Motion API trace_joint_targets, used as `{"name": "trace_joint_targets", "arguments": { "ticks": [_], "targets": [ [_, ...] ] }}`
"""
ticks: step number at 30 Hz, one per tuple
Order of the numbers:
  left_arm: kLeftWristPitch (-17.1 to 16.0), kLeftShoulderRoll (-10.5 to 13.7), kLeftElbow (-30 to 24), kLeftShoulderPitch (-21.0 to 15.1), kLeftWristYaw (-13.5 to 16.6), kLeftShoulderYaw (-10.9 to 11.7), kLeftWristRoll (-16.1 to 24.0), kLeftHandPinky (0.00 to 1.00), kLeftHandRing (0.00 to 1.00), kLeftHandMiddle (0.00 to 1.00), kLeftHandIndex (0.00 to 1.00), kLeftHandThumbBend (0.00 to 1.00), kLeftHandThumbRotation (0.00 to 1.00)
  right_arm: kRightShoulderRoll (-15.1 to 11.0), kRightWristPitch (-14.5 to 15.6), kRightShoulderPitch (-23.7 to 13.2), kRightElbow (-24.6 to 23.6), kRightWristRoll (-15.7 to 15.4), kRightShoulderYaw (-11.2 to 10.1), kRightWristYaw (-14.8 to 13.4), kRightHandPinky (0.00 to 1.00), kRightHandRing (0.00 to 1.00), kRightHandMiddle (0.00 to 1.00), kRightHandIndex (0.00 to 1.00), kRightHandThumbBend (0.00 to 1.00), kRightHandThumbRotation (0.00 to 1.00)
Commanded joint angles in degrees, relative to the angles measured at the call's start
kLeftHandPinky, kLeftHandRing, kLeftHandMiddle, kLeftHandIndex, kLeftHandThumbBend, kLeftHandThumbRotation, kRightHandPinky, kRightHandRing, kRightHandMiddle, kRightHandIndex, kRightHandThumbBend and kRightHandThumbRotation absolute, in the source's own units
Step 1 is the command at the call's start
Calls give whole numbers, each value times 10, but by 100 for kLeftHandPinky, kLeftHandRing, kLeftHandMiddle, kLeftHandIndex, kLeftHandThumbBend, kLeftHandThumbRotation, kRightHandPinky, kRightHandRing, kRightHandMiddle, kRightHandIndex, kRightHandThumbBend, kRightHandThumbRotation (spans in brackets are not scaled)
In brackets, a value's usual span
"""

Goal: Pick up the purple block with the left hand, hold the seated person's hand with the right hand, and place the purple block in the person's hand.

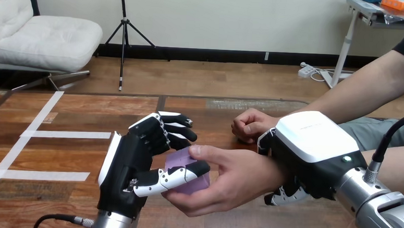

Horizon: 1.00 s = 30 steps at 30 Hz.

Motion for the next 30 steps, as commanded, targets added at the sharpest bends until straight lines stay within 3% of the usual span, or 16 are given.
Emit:
{"name": "trace_joint_targets", "arguments": {
  "ticks": [1, 30],
  "targets": [
    [-5, -6, -23, -20, -7, -10, -2, 39, 45, 53, 57, 82, 8, 10, -3, -30, 1, 0, 0, -5, 33, 39, 44, 46, 72, 0],
    [-5, -16, -23, -10, -19, -20, -3, 40, 45, 53, 56, 84, 8, 18, 1, -31, -2, -5, 1, 16, 38, 43, 47, 49, 73, 0]
  ]
}}
